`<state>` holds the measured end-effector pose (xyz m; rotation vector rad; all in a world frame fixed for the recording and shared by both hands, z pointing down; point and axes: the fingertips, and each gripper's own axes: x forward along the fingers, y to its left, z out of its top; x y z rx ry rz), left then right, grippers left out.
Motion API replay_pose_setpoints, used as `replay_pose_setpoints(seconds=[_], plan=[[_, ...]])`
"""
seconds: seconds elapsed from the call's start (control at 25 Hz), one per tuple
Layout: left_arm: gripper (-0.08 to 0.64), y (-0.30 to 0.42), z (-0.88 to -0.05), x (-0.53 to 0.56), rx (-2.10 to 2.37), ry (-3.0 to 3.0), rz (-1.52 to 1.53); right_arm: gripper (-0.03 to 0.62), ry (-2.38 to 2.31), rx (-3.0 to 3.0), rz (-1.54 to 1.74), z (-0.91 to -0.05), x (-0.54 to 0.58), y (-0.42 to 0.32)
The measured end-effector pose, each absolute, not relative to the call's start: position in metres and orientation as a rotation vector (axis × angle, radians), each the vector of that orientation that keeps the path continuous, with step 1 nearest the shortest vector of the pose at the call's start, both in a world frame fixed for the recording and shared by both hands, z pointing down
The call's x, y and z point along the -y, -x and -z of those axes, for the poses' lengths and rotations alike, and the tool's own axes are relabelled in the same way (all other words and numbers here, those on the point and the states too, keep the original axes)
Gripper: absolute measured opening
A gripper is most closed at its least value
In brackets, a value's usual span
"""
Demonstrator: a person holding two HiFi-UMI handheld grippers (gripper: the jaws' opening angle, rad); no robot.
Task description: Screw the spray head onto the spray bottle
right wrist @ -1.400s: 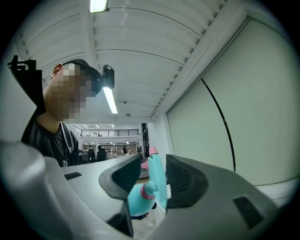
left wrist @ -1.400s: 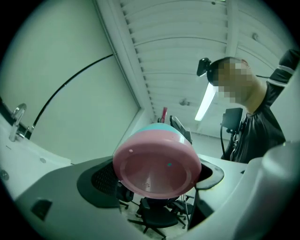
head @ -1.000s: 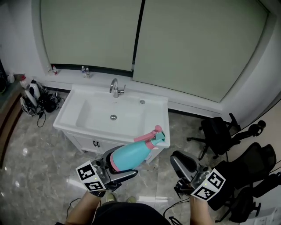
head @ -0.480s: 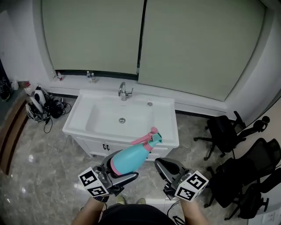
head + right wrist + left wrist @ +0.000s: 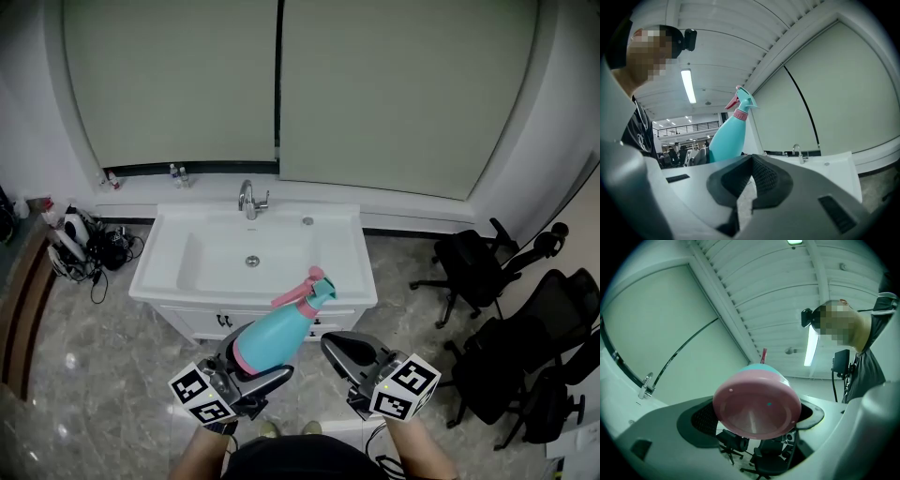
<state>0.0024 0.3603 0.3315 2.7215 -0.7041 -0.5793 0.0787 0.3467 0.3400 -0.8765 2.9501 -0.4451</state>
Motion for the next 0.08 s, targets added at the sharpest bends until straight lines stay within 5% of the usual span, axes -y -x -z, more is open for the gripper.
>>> replay_pose_setpoints(seconds=[0.08], plan=[[0.451,-0.0067,-0.3295,-0.3567,0.695,-2.728,0.588,0.0,0.882,-2.952,0.436,-0.3385,-0.3442,-0.0824]])
